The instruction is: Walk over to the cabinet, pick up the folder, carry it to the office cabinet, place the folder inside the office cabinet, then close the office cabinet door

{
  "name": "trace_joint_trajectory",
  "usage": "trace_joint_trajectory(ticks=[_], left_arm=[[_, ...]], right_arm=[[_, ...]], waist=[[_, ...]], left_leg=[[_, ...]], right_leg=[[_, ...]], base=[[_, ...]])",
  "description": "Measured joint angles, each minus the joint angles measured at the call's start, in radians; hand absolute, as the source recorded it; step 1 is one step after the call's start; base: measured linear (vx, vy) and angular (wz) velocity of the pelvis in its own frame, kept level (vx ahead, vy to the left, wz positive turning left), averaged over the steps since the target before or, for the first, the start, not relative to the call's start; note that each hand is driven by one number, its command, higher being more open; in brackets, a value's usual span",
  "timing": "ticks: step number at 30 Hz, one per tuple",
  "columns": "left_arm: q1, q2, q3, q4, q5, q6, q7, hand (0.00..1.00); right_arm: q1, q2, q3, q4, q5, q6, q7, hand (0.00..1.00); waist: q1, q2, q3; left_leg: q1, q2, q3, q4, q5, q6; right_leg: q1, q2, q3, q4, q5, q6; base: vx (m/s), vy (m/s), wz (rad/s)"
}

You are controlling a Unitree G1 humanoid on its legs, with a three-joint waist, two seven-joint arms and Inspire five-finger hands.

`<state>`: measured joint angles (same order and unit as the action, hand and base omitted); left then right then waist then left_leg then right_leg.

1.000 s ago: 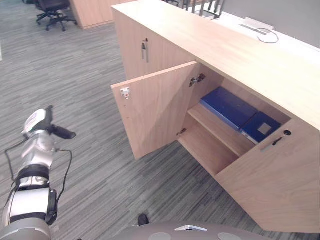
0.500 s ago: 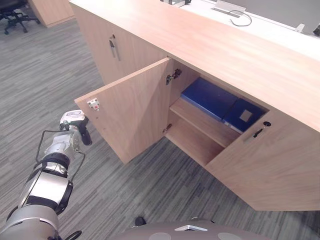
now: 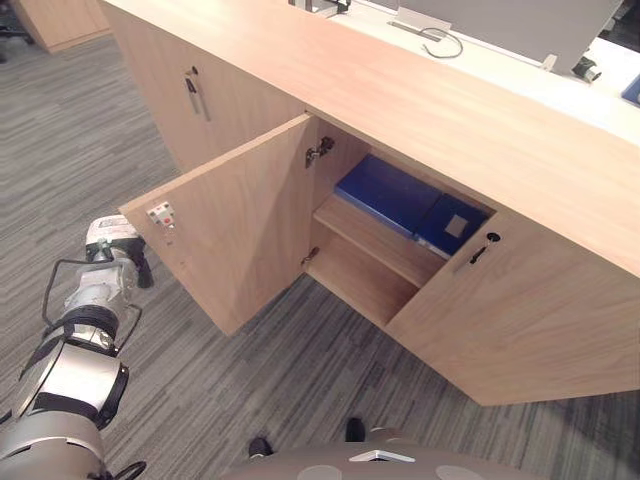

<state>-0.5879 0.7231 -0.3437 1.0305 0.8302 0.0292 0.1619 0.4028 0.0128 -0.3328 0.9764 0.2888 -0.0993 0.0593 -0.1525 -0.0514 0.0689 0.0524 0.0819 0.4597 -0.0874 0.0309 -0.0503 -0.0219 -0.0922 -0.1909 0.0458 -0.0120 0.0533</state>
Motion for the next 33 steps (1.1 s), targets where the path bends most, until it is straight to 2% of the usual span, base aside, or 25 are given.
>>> trace_joint_trajectory(ticks=[2, 4, 7, 8, 9, 12, 13, 15, 16, 17, 19, 20, 22, 23, 26, 28, 30, 31, 32, 33], left_arm=[[0.069, -0.012, 0.007, -0.157, -0.008, 0.000, 0.032, 1.00], [0.141, -0.057, 0.006, -0.328, -0.051, -0.001, 0.057, 1.00], [0.249, -0.174, -0.037, -0.559, -0.081, -0.025, 0.075, 1.00], [0.307, -0.210, -0.068, -0.626, -0.095, -0.051, 0.082, 1.00], [0.331, -0.234, -0.091, -0.655, -0.103, -0.061, 0.084, 1.00], [0.408, -0.371, -0.226, -0.689, -0.149, -0.108, 0.074, 1.00], [0.420, -0.385, -0.257, -0.689, -0.160, -0.123, 0.063, 1.00], [0.457, -0.417, -0.413, -0.689, -0.164, -0.196, -0.016, 1.00], [0.472, -0.428, -0.443, -0.689, -0.164, -0.213, -0.039, 1.00], [0.514, -0.453, -0.493, -0.689, -0.168, -0.245, -0.094, 1.00], [0.565, -0.472, -0.509, -0.689, -0.174, -0.269, -0.144, 1.00], [0.603, -0.482, -0.506, -0.689, -0.193, -0.275, -0.174, 1.00], [0.650, -0.488, -0.473, -0.689, -0.203, -0.272, -0.205, 1.00], [0.683, -0.488, -0.420, -0.688, -0.203, -0.265, -0.225, 1.00], [0.712, -0.489, -0.327, -0.688, -0.202, -0.237, -0.245, 1.00], [0.724, -0.491, -0.268, -0.679, -0.204, -0.228, -0.257, 1.00], [0.721, -0.520, -0.166, -0.576, -0.246, -0.230, -0.250, 1.00], [0.695, -0.576, -0.035, -0.391, -0.287, -0.229, -0.225, 1.00], [0.676, -0.595, 0.025, -0.304, -0.303, -0.222, -0.210, 1.00], [0.644, -0.615, 0.151, -0.127, -0.359, -0.188, -0.162, 1.00]], right_arm=[[0.007, 0.000, 0.009, -0.015, -0.002, -0.001, -0.005, 1.00], [0.017, -0.003, 0.019, -0.040, -0.008, 0.000, -0.007, 1.00], [0.030, -0.009, 0.035, -0.072, -0.017, 0.004, -0.010, 1.00], [0.035, -0.011, 0.041, -0.081, -0.041, 0.004, -0.012, 1.00], [0.038, -0.013, 0.042, -0.085, -0.050, 0.005, -0.011, 1.00], [0.038, -0.036, 0.058, -0.091, -0.137, 0.005, -0.011, 1.00], [0.038, -0.044, 0.068, -0.091, -0.163, 0.006, -0.011, 1.00], [0.038, -0.092, 0.078, -0.086, -0.280, 0.003, 0.019, 1.00], [0.038, -0.106, 0.078, -0.085, -0.315, 0.002, 0.034, 1.00], [0.039, -0.142, 0.087, -0.063, -0.458, -0.002, 0.062, 1.00], [0.052, -0.178, 0.138, -0.031, -0.613, 0.013, 0.089, 1.00], [0.083, -0.200, 0.191, -0.024, -0.738, 0.026, 0.125, 1.00], [0.138, -0.216, 0.313, -0.029, -0.893, 0.025, 0.191, 1.00], [0.165, -0.220, 0.429, -0.032, -0.978, 0.024, 0.253, 1.00], [0.203, -0.203, 0.602, -0.054, -1.032, -0.009, 0.364, 1.00], [0.215, -0.185, 0.661, -0.059, -1.026, -0.032, 0.401, 1.00], [0.212, -0.165, 0.692, -0.058, -1.011, -0.037, 0.409, 1.00], [0.206, -0.152, 0.699, -0.050, -1.002, -0.040, 0.410, 1.00], [0.201, -0.149, 0.699, -0.044, -0.982, -0.039, 0.408, 1.00], [0.179, -0.141, 0.698, -0.020, -0.957, -0.035, 0.391, 1.00]], waist=[[0.004, -0.001, -0.001], [0.009, -0.003, -0.002], [0.009, -0.005, -0.008], [0.009, -0.006, -0.013], [0.008, -0.007, -0.016], [0.008, -0.005, -0.028], [0.007, -0.006, -0.032], [0.003, -0.002, -0.043], [0.000, 0.001, -0.045], [-0.003, 0.006, -0.041], [-0.003, 0.011, -0.044], [0.004, 0.016, -0.043], [0.014, 0.033, -0.042], [0.013, 0.039, -0.043], [0.012, 0.038, -0.043], [0.011, 0.035, -0.044], [0.010, 0.029, -0.046], [0.010, 0.022, -0.051], [0.010, 0.022, -0.051], [0.009, 0.014, -0.052]], left_leg=[[-0.011, -0.014, -0.011, 0.000, 0.002, 0.004], [-0.012, -0.030, -0.017, -0.001, 0.003, 0.006], [-0.015, -0.054, -0.027, -0.004, 0.002, 0.013], [-0.018, -0.061, -0.026, -0.004, 0.004, 0.028], [-0.022, -0.064, -0.026, -0.004, 0.005, 0.029], [-0.027, -0.073, -0.034, -0.005, 0.011, 0.039], [-0.027, -0.072, -0.035, -0.005, 0.011, 0.039], [-0.026, -0.071, -0.049, -0.005, 0.017, 0.048], [-0.024, -0.071, -0.053, -0.005, 0.017, 0.048], [-0.008, -0.071, -0.062, -0.005, 0.018, 0.049], [-0.001, -0.070, -0.073, -0.005, 0.018, 0.049], [0.001, -0.068, -0.078, -0.005, 0.017, 0.048], [0.005, -0.065, -0.084, -0.005, 0.012, 0.040], [0.009, -0.063, -0.087, -0.005, 0.012, 0.039], [0.006, -0.060, -0.095, -0.005, 0.013, 0.036], [0.003, -0.062, -0.095, -0.005, 0.012, 0.037], [0.000, -0.065, -0.095, -0.005, 0.010, 0.039], [-0.004, -0.067, -0.096, -0.005, 0.009, 0.040], [-0.006, -0.067, -0.096, -0.005, 0.008, 0.040], [-0.007, -0.067, -0.095, -0.005, 0.006, 0.041]], right_leg=[[-0.004, -0.014, -0.007, -0.001, 0.005, 0.011], [0.000, -0.029, -0.014, -0.001, 0.009, 0.018], [0.008, -0.049, -0.024, -0.016, 0.014, 0.027], [0.008, -0.055, -0.025, -0.017, 0.014, 0.028], [0.006, -0.060, -0.026, -0.017, 0.013, 0.030], [0.006, -0.066, -0.039, -0.029, 0.014, 0.034], [0.006, -0.066, -0.039, -0.029, 0.012, 0.031], [0.014, -0.065, -0.053, -0.031, 0.009, 0.027], [0.019, -0.066, -0.057, -0.032, 0.009, 0.026], [0.040, -0.067, -0.068, -0.034, 0.009, 0.027], [0.057, -0.068, -0.079, -0.041, 0.008, 0.028], [0.064, -0.066, -0.085, -0.048, 0.006, 0.029], [0.071, -0.064, -0.092, -0.047, 0.000, 0.024], [0.076, -0.062, -0.096, -0.046, -0.007, 0.030], [0.077, -0.060, -0.102, -0.046, -0.008, 0.031], [0.078, -0.061, -0.102, -0.047, -0.009, 0.032], [0.077, -0.063, -0.102, -0.049, -0.009, 0.033], [0.075, -0.064, -0.099, -0.053, -0.009, 0.033], [0.075, -0.063, -0.098, -0.055, -0.009, 0.033], [0.076, -0.063, -0.095, -0.060, -0.009, 0.033]], base=[[-0.06, 0.070, 0.24], [-0.04, 0.077, 0.16], [-0.04, 0.064, 0.05], [-0.05, 0.057, -0.05], [-0.05, 0.048, 0.01], [-0.06, 0.029, 0.06], [-0.06, 0.012, 0.02], [-0.02, -0.003, 0.12], [0.00, -0.002, 0.20], [0.00, 0.006, 0.17], [0.00, 0.010, 0.19], [-0.01, -0.004, 0.18], [-0.01, -0.013, 0.11], [-0.01, -0.013, 0.06], [-0.02, -0.012, 0.05], [0.00, 0.000, 0.00], [0.01, 0.017, 0.01], [0.03, 0.026, 0.02], [0.05, 0.024, 0.00], [0.05, 0.010, -0.04]])
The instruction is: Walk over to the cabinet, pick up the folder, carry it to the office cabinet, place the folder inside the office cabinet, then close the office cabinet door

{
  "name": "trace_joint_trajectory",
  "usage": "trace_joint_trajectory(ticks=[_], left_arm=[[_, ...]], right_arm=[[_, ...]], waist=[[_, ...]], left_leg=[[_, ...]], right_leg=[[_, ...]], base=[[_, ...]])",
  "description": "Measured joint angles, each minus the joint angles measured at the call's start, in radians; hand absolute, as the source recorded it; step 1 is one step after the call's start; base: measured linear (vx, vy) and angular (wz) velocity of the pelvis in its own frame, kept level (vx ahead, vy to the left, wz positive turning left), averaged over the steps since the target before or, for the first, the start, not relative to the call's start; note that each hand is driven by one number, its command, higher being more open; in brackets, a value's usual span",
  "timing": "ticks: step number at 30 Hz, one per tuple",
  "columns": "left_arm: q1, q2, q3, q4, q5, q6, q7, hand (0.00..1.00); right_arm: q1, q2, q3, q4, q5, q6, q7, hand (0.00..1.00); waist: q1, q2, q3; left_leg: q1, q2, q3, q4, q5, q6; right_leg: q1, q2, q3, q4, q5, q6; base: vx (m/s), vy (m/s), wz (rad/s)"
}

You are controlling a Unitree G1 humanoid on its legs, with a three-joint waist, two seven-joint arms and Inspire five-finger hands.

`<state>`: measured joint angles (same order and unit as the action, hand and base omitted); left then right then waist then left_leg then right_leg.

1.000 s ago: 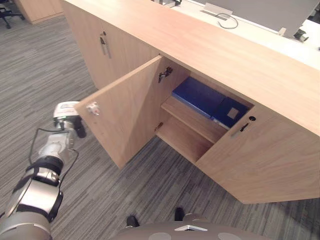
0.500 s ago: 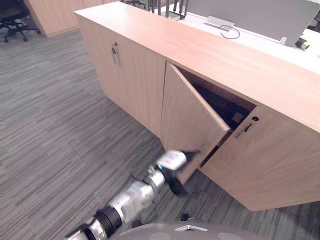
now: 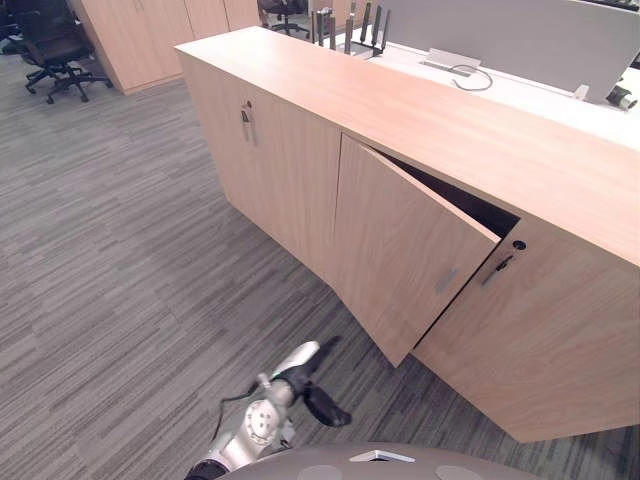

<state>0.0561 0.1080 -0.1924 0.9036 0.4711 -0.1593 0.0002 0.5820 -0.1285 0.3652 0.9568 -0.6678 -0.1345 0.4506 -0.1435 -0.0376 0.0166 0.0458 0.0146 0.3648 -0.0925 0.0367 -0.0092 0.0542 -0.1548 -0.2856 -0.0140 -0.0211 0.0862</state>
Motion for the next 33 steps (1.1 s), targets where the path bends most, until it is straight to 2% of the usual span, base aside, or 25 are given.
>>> trace_joint_trajectory(ticks=[1, 2, 4, 5, 6, 8, 9, 10, 11, 12, 14, 15, 16, 17, 18, 19, 20, 23, 25, 26, 27, 29, 31, 32, 33], left_arm=[[-0.014, -0.001, 0.067, 0.076, -0.020, 0.023, 0.029, 1.00], [-0.019, 0.007, 0.208, 0.180, -0.055, 0.069, 0.078, 1.00], [0.012, 0.043, 0.393, 0.267, -0.120, 0.148, 0.121, 1.00], [0.053, 0.066, 0.446, 0.288, -0.185, 0.178, 0.132, 1.00], [0.076, 0.075, 0.455, 0.288, -0.271, 0.185, 0.139, 1.00], [0.135, 0.082, 0.510, 0.288, -0.481, 0.186, 0.144, 1.00], [0.164, 0.064, 0.568, 0.282, -0.565, 0.178, 0.146, 1.00], [0.174, 0.054, 0.594, 0.280, -0.571, 0.174, 0.148, 1.00], [0.187, 0.037, 0.642, 0.280, -0.570, 0.160, 0.148, 1.00], [0.189, 0.011, 0.683, 0.283, -0.584, 0.158, 0.145, 1.00], [0.198, -0.034, 0.732, 0.287, -0.656, 0.159, 0.132, 1.00], [0.196, -0.052, 0.754, 0.284, -0.676, 0.159, 0.129, 1.00], [0.191, -0.096, 0.778, 0.279, -0.706, 0.159, 0.129, 1.00], [0.193, -0.126, 0.792, 0.257, -0.714, 0.157, 0.125, 1.00], [0.194, -0.137, 0.789, 0.249, -0.709, 0.155, 0.127, 1.00], [0.195, -0.150, 0.788, 0.235, -0.702, 0.154, 0.128, 1.00], [0.198, -0.149, 0.786, 0.201, -0.681, 0.140, 0.133, 1.00], [0.186, -0.148, 0.761, 0.159, -0.587, 0.117, 0.151, 1.00], [0.175, -0.121, 0.683, 0.152, -0.532, 0.117, 0.158, 1.00], [0.153, -0.102, 0.620, 0.152, -0.509, 0.118, 0.163, 1.00], [0.127, -0.091, 0.577, 0.147, -0.499, 0.118, 0.168, 1.00], [0.089, -0.088, 0.528, 0.136, -0.499, 0.118, 0.176, 1.00], [0.055, -0.087, 0.473, 0.110, -0.491, 0.114, 0.179, 1.00], [0.028, -0.098, 0.413, 0.081, -0.471, 0.105, 0.178, 1.00], [0.018, -0.099, 0.390, 0.072, -0.459, 0.095, 0.177, 1.00]], right_arm=[[-0.014, 0.005, -0.003, 0.016, 0.015, 0.005, -0.013, 1.00], [-0.036, 0.012, -0.006, 0.031, 0.018, 0.020, -0.042, 1.00], [-0.058, 0.012, -0.041, 0.032, 0.015, 0.038, -0.073, 1.00], [-0.062, 0.008, -0.062, 0.031, 0.015, 0.042, -0.081, 1.00], [-0.064, 0.008, -0.073, 0.032, 0.016, 0.044, -0.087, 1.00], [-0.071, 0.009, -0.103, 0.031, 0.019, 0.049, -0.103, 1.00], [-0.072, 0.010, -0.130, 0.030, 0.032, 0.047, -0.120, 1.00], [-0.075, 0.010, -0.137, 0.031, 0.043, 0.049, -0.128, 1.00], [-0.089, 0.009, -0.154, 0.041, 0.056, 0.057, -0.139, 1.00], [-0.103, 0.003, -0.162, 0.046, 0.066, 0.062, -0.155, 1.00], [-0.126, -0.010, -0.171, 0.050, 0.090, 0.070, -0.170, 1.00], [-0.133, -0.008, -0.176, 0.049, 0.094, 0.076, -0.177, 1.00], [-0.152, -0.022, -0.184, 0.044, 0.094, 0.090, -0.190, 1.00], [-0.175, -0.026, -0.201, 0.046, 0.094, 0.103, -0.206, 1.00], [-0.185, -0.029, -0.206, 0.048, 0.094, 0.106, -0.219, 1.00], [-0.210, -0.023, -0.210, 0.075, 0.094, 0.115, -0.239, 1.00], [-0.221, -0.012, -0.213, 0.082, 0.101, 0.130, -0.261, 1.00], [-0.258, -0.001, -0.228, 0.112, 0.164, 0.172, -0.287, 1.00], [-0.281, 0.002, -0.251, 0.145, 0.198, 0.183, -0.317, 1.00], [-0.286, 0.004, -0.283, 0.168, 0.235, 0.183, -0.327, 1.00], [-0.291, 0.004, -0.314, 0.185, 0.258, 0.185, -0.336, 1.00], [-0.294, -0.011, -0.343, 0.188, 0.287, 0.186, -0.354, 1.00], [-0.316, -0.022, -0.354, 0.191, 0.292, 0.188, -0.364, 1.00], [-0.347, -0.041, -0.365, 0.214, 0.296, 0.191, -0.375, 1.00], [-0.376, -0.039, -0.379, 0.237, 0.304, 0.197, -0.387, 1.00]], waist=[[0.000, -0.004, -0.002], [0.000, -0.012, -0.006], [0.003, -0.022, -0.005], [0.005, -0.022, -0.005], [0.007, -0.021, -0.004], [0.019, -0.020, -0.002], [0.040, -0.004, 0.006], [0.047, 0.001, 0.011], [0.057, 0.008, 0.020], [0.065, 0.013, 0.025], [0.087, 0.020, 0.041], [0.093, 0.025, 0.044], [0.109, 0.037, 0.043], [0.126, 0.055, 0.041], [0.131, 0.071, 0.042], [0.140, 0.083, 0.052], [0.134, 0.067, 0.048], [0.141, 0.058, 0.045], [0.139, 0.052, 0.035], [0.139, 0.048, 0.026], [0.140, 0.056, 0.026], [0.136, 0.069, 0.025], [0.137, 0.052, 0.035], [0.137, 0.077, 0.036], [0.142, 0.073, 0.040]], left_leg=[[0.000, 0.000, 0.003, 0.000, -0.001, 0.000], [0.000, 0.002, 0.011, 0.000, -0.005, 0.000], [0.009, 0.001, 0.021, 0.005, -0.011, 0.004], [0.021, -0.001, 0.026, 0.007, -0.015, 0.008], [0.028, 0.000, 0.033, 0.012, -0.023, 0.008], [-0.006, 0.027, 0.044, 0.143, -0.104, 0.001], [-0.061, 0.084, 0.047, 0.328, -0.202, -0.014], [-0.081, 0.107, 0.044, 0.400, -0.232, -0.021], [-0.123, 0.139, -0.001, 0.533, -0.253, -0.026], [-0.163, 0.150, -0.088, 0.635, -0.252, -0.027], [-0.199, 0.157, -0.204, 0.749, -0.249, -0.025], [-0.219, 0.150, -0.256, 0.777, -0.264, -0.029], [-0.208, 0.102, -0.388, 0.740, -0.326, -0.047], [-0.204, 0.063, -0.508, 0.670, -0.355, -0.073], [-0.197, 0.051, -0.566, 0.616, -0.356, -0.082], [-0.181, 0.050, -0.572, 0.584, -0.364, -0.066], [-0.154, 0.049, -0.522, 0.531, -0.359, -0.051], [-0.123, 0.048, -0.442, 0.489, -0.359, -0.042], [-0.083, 0.034, -0.396, 0.426, -0.339, -0.033], [-0.053, 0.022, -0.381, 0.386, -0.321, -0.021], [-0.025, 0.019, -0.368, 0.362, -0.308, -0.010], [-0.005, 0.010, -0.356, 0.365, -0.296, -0.001], [-0.016, -0.015, -0.357, 0.397, -0.301, 0.001], [-0.007, -0.021, -0.366, 0.300, -0.255, 0.025], [0.005, -0.025, -0.351, 0.290, -0.247, 0.033]], right_leg=[[0.001, 0.001, 0.001, -0.001, 0.000, 0.000], [0.002, 0.002, 0.010, -0.003, 0.001, 0.000], [0.007, 0.006, 0.018, -0.006, 0.012, 0.005], [0.018, 0.007, 0.021, -0.007, 0.010, 0.002], [0.022, 0.007, 0.024, -0.007, 0.007, -0.002], [0.029, 0.008, 0.035, 0.001, 0.001, -0.010], [0.031, 0.025, 0.049, 0.025, -0.021, -0.021], [0.030, 0.032, 0.058, 0.035, -0.038, -0.020], [0.026, 0.045, 0.085, 0.057, -0.058, -0.018], [0.013, 0.058, 0.124, 0.084, -0.072, -0.027], [-0.003, 0.082, 0.202, 0.106, -0.078, -0.037], [-0.009, 0.090, 0.232, 0.111, -0.079, -0.039], [-0.034, 0.105, 0.296, 0.127, -0.079, -0.040], [-0.068, 0.131, 0.352, 0.143, -0.079, -0.039], [-0.082, 0.147, 0.371, 0.146, -0.078, -0.038], [-0.096, 0.159, 0.411, 0.153, -0.076, -0.035], [-0.091, 0.149, 0.440, 0.132, -0.062, -0.037], [-0.106, 0.131, 0.488, 0.109, -0.048, -0.041], [-0.102, 0.109, 0.510, 0.080, -0.023, -0.017], [-0.086, 0.100, 0.513, 0.067, -0.005, 0.009], [-0.080, 0.098, 0.513, 0.059, 0.002, 0.017], [-0.075, 0.094, 0.519, 0.063, 0.013, 0.018], [-0.070, 0.056, 0.537, 0.071, 0.018, 0.017], [-0.077, 0.057, 0.515, 0.077, 0.021, 0.023], [-0.083, 0.051, 0.495, 0.090, 0.021, 0.023]], base=[[0.07, 0.005, -0.11], [0.10, 0.000, -0.14], [0.16, -0.007, -0.13], [0.16, -0.008, -0.08], [0.12, 0.000, -0.09], [0.11, -0.015, -0.24], [0.10, -0.057, -0.39], [0.05, -0.064, -0.56], [-0.01, -0.032, -0.63], [-0.01, -0.018, -0.75], [-0.01, 0.030, -0.98], [-0.02, 0.097, -1.38], [-0.05, 0.170, -1.53], [-0.05, 0.181, -1.57], [-0.04, 0.166, -1.39], [0.03, 0.115, -1.08], [0.05, 0.091, -0.92], [0.07, 0.121, -0.82], [0.11, 0.093, -0.60], [0.20, 0.084, -0.38], [0.23, 0.096, -0.35], [0.16, 0.064, -0.51], [0.08, 0.094, -0.54], [0.00, 0.085, -0.35], [-0.03, 0.056, -0.36]])
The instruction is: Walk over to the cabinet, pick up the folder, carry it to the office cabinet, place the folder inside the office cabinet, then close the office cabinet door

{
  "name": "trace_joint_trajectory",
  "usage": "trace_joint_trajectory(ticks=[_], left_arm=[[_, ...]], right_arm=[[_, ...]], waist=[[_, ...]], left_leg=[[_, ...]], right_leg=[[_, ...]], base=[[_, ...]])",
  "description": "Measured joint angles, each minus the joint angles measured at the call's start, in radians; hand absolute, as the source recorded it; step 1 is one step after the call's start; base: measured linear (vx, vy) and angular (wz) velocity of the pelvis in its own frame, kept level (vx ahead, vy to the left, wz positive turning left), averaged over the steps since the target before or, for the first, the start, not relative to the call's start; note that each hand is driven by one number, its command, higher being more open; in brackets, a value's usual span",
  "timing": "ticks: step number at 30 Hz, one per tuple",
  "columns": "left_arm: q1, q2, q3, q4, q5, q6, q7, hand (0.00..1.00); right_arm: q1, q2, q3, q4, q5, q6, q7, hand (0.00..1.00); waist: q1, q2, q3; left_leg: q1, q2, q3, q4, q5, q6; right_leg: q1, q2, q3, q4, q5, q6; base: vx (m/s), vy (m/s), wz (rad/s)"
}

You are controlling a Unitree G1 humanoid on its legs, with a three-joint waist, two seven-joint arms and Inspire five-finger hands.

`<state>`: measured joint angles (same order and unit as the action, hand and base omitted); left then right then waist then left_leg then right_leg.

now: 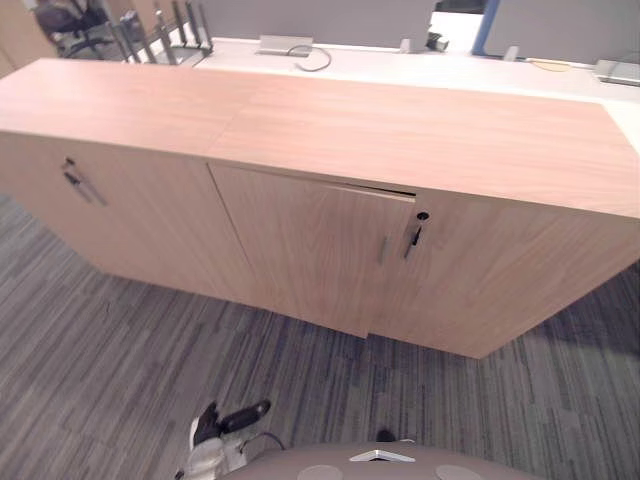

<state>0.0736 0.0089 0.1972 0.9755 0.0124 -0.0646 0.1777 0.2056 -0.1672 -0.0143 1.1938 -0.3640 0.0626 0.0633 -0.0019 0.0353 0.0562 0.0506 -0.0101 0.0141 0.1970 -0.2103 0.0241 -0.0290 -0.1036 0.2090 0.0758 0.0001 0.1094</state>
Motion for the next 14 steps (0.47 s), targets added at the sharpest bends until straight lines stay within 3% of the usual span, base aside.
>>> trace_joint_trajectory(ticks=[1, 4, 5, 7, 8, 11, 14], left_arm=[[-0.016, -0.002, -0.036, -0.024, 0.016, -0.011, 0.000, 1.00], [-0.011, -0.011, -0.074, -0.039, 0.038, -0.040, 0.001, 1.00], [0.008, -0.011, -0.078, -0.034, 0.037, -0.040, 0.001, 1.00], [0.043, 0.008, -0.083, 0.004, 0.028, -0.039, -0.013, 1.00], [0.042, 0.017, -0.082, 0.040, -0.017, -0.020, -0.041, 1.00], [0.037, 0.028, -0.082, 0.075, -0.114, -0.020, -0.091, 1.00], [0.038, 0.035, -0.081, 0.092, -0.198, -0.023, -0.141, 1.00]], right_arm=[[-0.039, -0.003, -0.016, 0.010, 0.005, -0.004, -0.015, 1.00], [-0.035, 0.020, -0.140, 0.008, 0.038, 0.004, -0.033, 1.00], [-0.029, 0.030, -0.163, 0.008, 0.056, 0.005, -0.038, 1.00], [-0.018, 0.051, -0.196, 0.011, 0.078, 0.012, -0.053, 1.00], [-0.015, 0.057, -0.214, 0.017, 0.109, 0.016, -0.056, 1.00], [-0.010, 0.057, -0.225, 0.041, 0.187, 0.019, -0.064, 1.00], [-0.001, 0.057, -0.226, 0.051, 0.234, 0.020, -0.070, 1.00]], waist=[[-0.006, 0.012, 0.001], [-0.002, 0.010, 0.020], [-0.002, 0.000, 0.019], [-0.001, -0.020, 0.012], [-0.002, -0.028, 0.011], [-0.002, -0.015, 0.019], [-0.001, -0.024, 0.017]], left_leg=[[0.002, -0.001, 0.016, -0.009, 0.010, 0.005], [0.053, -0.003, 0.021, -0.032, 0.016, 0.014], [0.070, -0.004, 0.025, -0.040, 0.016, 0.014], [0.078, -0.009, 0.033, -0.050, 0.016, 0.010], [0.077, -0.004, 0.033, -0.060, 0.024, -0.002], [0.076, 0.009, 0.028, -0.067, 0.033, -0.014], [0.076, 0.014, 0.024, -0.082, 0.042, -0.021]], right_leg=[[-0.023, -0.013, -0.086, 0.036, 0.007, 0.000], [-0.034, -0.056, -0.362, 0.192, -0.070, -0.087], [-0.029, -0.066, -0.409, 0.208, -0.072, -0.080], [-0.005, -0.063, -0.423, 0.154, -0.068, -0.041], [0.031, -0.045, -0.424, 0.059, -0.037, -0.011], [0.086, -0.010, -0.429, -0.077, 0.039, -0.023], [0.119, 0.005, -0.434, -0.155, 0.079, -0.030]], base=[[-0.05, 0.019, -0.20], [-0.05, 0.015, -0.01], [-0.04, -0.004, -0.15], [0.00, -0.045, -0.19], [0.01, -0.059, -0.09], [-0.04, -0.060, -0.07], [-0.05, -0.041, -0.01]])
